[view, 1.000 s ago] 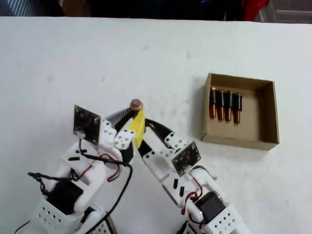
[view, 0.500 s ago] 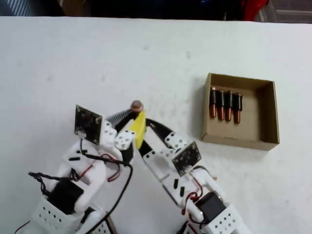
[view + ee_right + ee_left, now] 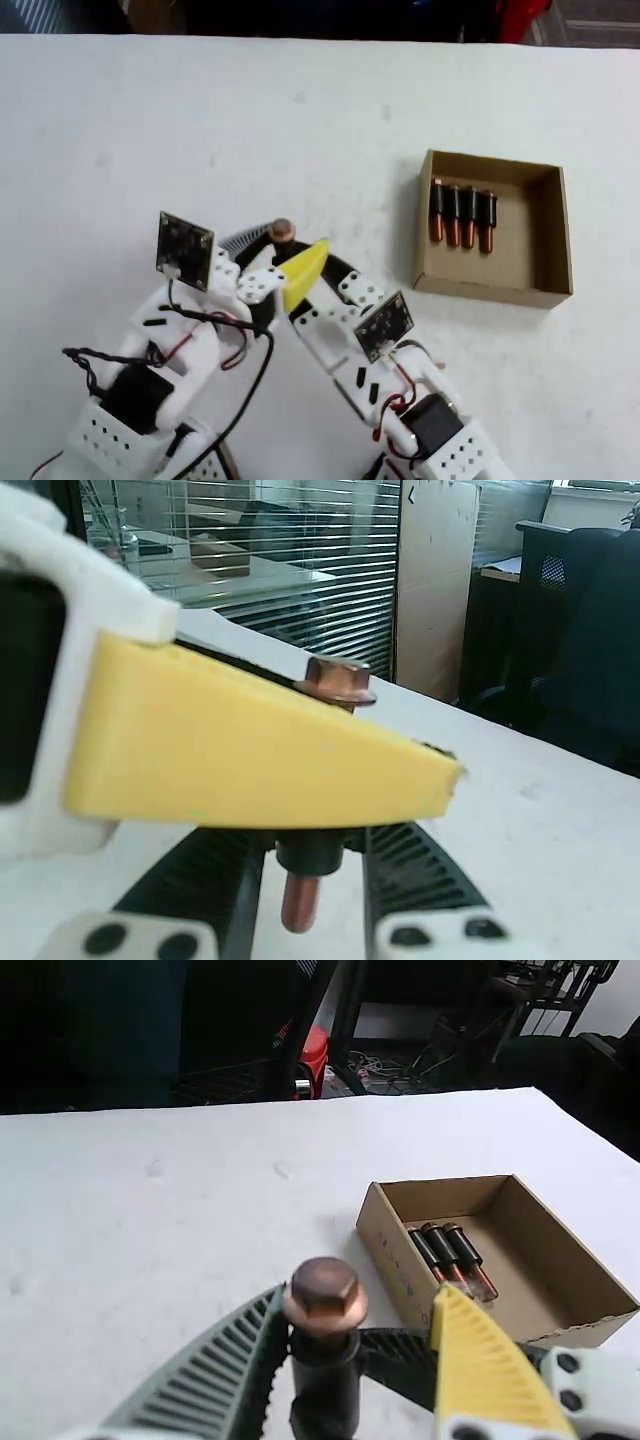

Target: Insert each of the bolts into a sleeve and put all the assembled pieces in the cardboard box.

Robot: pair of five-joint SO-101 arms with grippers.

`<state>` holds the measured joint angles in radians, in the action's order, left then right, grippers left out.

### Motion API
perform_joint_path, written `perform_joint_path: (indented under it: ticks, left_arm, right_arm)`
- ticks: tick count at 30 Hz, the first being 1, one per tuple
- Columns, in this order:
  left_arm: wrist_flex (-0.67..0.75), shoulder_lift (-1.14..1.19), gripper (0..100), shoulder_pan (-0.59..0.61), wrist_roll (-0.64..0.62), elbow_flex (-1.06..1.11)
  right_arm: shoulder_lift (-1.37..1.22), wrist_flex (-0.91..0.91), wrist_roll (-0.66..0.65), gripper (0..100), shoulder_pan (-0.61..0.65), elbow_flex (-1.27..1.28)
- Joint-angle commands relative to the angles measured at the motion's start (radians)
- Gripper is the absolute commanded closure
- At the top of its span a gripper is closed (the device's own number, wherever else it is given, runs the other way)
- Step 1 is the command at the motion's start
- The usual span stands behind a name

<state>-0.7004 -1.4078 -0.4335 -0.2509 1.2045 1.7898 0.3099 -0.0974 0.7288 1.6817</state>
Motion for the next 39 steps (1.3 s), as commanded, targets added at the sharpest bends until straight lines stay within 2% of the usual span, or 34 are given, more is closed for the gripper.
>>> perform_joint_path:
  ticks: [1,3,8,17,19,24,26,36,39]
  left_arm:
    - [0.006,-0.016,75,-0.001,0.012,-0.009]
    - [0.006,-0.016,75,-0.001,0.015,-0.009]
    - [0.006,-0.016,75,-0.001,0.12,-0.008]
    - [0.006,-0.016,75,0.008,0.126,-0.011]
    - [0.008,-0.016,73,0.039,0.126,-0.011]
    - [0.003,-0.016,57,0.153,0.126,-0.008]
    - [0.003,-0.016,53,0.18,0.126,-0.006]
    - [0.008,-0.016,55,0.325,0.124,-0.107]
    - [0.006,-0.016,61,0.392,0.124,-0.127]
  right_arm:
    - [0.01,0.002,-0.002,98.1,0.007,0.008]
    - [0.01,0.002,-0.002,98.1,0.007,0.008]
    - [0.01,0.002,-0.002,98.1,0.007,0.008]
    - [0.01,0.002,-0.002,98.1,0.007,0.008]
    - [0.01,0.002,-0.002,98.1,0.007,0.008]
    - [0.01,0.002,-0.002,98.1,0.007,0.008]
    - [0.01,0.002,-0.002,98.1,0.007,0.008]
    - [0.01,0.005,-0.002,98.1,-0.001,0.008]
    - [0.012,0.018,-0.002,98.1,-0.036,0.008]
